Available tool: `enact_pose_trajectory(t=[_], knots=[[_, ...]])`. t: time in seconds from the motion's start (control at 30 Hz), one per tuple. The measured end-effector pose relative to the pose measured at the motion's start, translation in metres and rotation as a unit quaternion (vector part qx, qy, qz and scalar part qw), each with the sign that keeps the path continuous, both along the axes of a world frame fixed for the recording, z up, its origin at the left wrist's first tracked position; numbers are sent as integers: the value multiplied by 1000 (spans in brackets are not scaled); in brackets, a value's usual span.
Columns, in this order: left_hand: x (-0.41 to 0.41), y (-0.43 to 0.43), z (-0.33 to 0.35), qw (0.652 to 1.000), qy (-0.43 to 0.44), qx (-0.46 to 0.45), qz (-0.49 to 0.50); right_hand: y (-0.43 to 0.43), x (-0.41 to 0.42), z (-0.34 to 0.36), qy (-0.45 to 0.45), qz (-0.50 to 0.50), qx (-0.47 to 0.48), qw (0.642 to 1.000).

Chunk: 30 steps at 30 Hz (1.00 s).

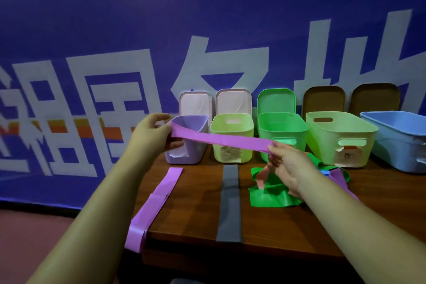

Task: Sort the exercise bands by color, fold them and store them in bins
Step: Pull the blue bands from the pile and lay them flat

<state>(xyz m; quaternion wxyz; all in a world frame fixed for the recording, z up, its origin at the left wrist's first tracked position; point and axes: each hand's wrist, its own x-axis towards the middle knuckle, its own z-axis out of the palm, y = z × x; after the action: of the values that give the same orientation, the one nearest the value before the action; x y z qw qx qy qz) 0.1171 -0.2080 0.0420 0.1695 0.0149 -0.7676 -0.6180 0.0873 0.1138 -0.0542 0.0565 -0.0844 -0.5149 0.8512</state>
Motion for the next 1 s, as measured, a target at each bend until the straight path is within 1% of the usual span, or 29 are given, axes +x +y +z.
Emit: enact_pose_trajectory(t=[0.07,0.13,0.23,0.3,0.43,0.53,0.63,0.73,1.0], knots=[[15,-14,-16,999,-31,-3,-13,-10,-10,4,2,-18,44,999],[30,-25,-30,997,-69,-14,-27,-21,-21,4,11,-36,108,993],[47,-41,-51,993,-111,-23,-15,-37,-42,-3,26,-53,218,974],[56,-54,-66,992,-127,-24,-4,-53,-53,-7,36,-51,261,963],[73,-79,-92,988,-146,-53,2,-93,-79,-16,37,-30,283,958],[83,-92,-108,986,-161,-42,21,-125,-95,-20,39,-18,291,956],[91,-100,-119,984,-173,-36,37,-158,-99,-18,63,-23,344,936],[95,-109,-130,979,-198,-51,22,-186,-107,-17,113,-20,386,915],[99,-119,-144,973,-223,-62,16,-227,-130,-26,145,-3,468,872]])
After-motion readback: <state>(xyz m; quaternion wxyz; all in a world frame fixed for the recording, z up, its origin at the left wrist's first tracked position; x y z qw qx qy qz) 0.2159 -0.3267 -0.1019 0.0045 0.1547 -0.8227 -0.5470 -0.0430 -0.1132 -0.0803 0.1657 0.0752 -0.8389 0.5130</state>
